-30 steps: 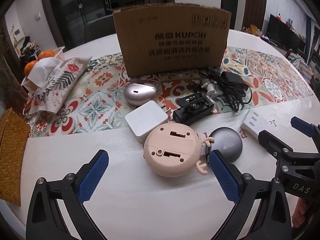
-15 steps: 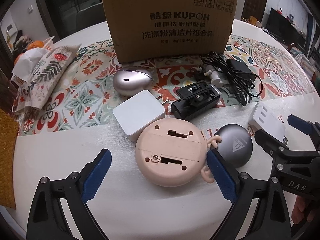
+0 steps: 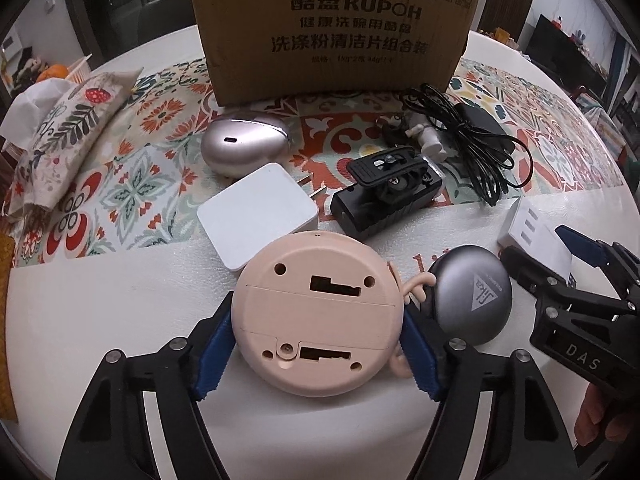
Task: Organize rigid objects
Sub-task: 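Grasp the pink round toy with the left gripper while the right gripper grasps the white USB hub, then lift and carry the pink toy and white hub over the cardboard box with both grippers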
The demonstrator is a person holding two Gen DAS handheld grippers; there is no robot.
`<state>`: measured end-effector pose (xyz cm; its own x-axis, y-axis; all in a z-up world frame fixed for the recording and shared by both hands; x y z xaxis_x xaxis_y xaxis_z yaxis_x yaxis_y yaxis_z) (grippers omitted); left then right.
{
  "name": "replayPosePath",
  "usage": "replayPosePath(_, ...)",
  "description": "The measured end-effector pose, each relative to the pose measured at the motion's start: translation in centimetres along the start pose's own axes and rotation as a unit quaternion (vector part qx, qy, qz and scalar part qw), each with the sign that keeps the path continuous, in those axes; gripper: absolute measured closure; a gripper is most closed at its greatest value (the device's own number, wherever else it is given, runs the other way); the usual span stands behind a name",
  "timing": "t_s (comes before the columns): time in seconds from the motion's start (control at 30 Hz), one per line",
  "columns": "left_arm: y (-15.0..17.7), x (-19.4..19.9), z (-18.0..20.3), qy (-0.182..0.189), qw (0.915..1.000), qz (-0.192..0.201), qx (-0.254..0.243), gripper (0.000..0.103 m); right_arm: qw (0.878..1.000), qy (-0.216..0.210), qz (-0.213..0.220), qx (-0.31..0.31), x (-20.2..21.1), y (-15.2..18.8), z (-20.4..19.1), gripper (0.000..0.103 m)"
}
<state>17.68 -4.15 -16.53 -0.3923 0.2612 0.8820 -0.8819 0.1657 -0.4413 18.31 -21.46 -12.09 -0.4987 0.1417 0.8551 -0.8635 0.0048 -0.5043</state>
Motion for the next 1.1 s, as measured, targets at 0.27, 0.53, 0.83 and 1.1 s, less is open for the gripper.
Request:
replayPosePath(0.27, 0.4, 0.2, -0.1, 0.005, 1.0000, 0.007, 0.004, 0.029, 1.000, -0.006, 0.011, 0.005, 0.4, 0.0, -0.2, 0.053)
replayPosePath(0.53, 0.8, 2.1, 0.3, 0.011, 0.9993, 0.034, 0.001, 0.029, 0.999, -0.010, 0.043, 0.007, 2.5, 0.2, -0.5, 0.054)
replayPosePath(0.83, -0.4, 5.5, 0.5, 0.013, 0.9964, 0.084, -0.005, 0.029, 0.995, -0.014, 0.096, 0.008, 6.0, -0.5, -0.9, 0.054)
replayPosePath(1.1, -2.8, 8.8, 0.6, 0.008, 0.9895, 0.143, -0.018, 0.029, 0.989, -0.023, 0.143, 0.002, 8.6, -2.4, -1.2, 0.054)
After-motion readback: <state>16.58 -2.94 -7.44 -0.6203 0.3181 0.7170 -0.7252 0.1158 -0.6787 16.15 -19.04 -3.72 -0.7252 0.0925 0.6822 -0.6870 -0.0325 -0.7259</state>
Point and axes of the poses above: each gripper's, at about its wrist camera, not at the fingertips, and x roughly against the way its jaws point, z to its right, y to its underside, the point moved 3 cm from there along -x, roughly the way its jaws point, and after that the axes turned 9 degrees about y, right-handed, at the moved point
